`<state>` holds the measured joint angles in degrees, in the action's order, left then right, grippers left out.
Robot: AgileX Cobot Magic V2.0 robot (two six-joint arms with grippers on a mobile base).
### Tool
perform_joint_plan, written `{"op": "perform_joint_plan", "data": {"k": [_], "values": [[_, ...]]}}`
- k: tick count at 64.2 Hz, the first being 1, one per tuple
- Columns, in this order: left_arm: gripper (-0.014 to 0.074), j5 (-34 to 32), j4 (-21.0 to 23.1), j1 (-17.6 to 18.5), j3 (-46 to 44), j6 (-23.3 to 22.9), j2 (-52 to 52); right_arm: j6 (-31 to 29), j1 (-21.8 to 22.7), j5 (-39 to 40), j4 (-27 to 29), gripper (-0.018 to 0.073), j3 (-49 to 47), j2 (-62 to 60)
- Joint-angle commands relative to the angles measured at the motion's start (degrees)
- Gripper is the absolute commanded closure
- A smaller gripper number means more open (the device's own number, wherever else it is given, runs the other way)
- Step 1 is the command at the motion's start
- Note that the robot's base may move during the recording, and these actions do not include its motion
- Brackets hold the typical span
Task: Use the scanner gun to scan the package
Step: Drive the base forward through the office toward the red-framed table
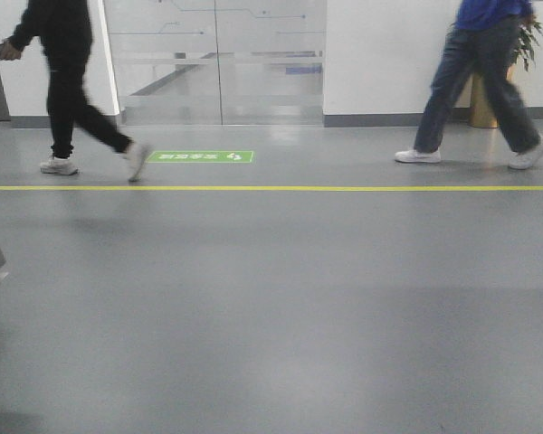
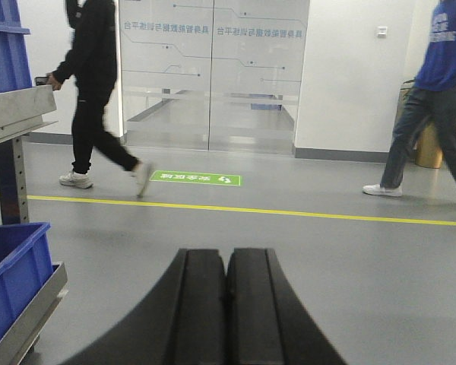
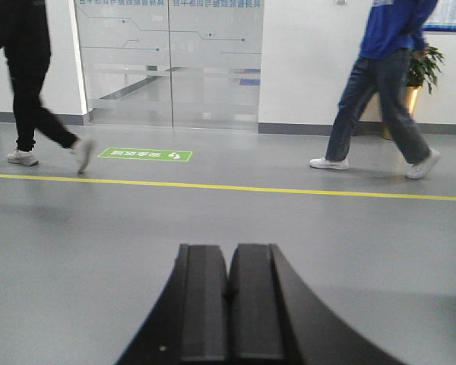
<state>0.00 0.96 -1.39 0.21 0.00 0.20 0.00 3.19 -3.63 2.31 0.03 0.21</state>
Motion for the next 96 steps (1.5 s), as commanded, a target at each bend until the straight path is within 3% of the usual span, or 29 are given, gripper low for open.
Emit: {"op": "perform_joint_plan", "data": {"k": [1,96], "values": [[0.0707,-1.1,0.0,-0.2,-0.2,0.0,-0.2,0.0,0.2,1.1,0.0,0.0728,0.0,-0.2],[0.0707,-1.1,0.0,-0.2,-0.2,0.0,-0.2,0.0,0.2,1.1,0.0,0.0728,0.0,-0.2]]}}
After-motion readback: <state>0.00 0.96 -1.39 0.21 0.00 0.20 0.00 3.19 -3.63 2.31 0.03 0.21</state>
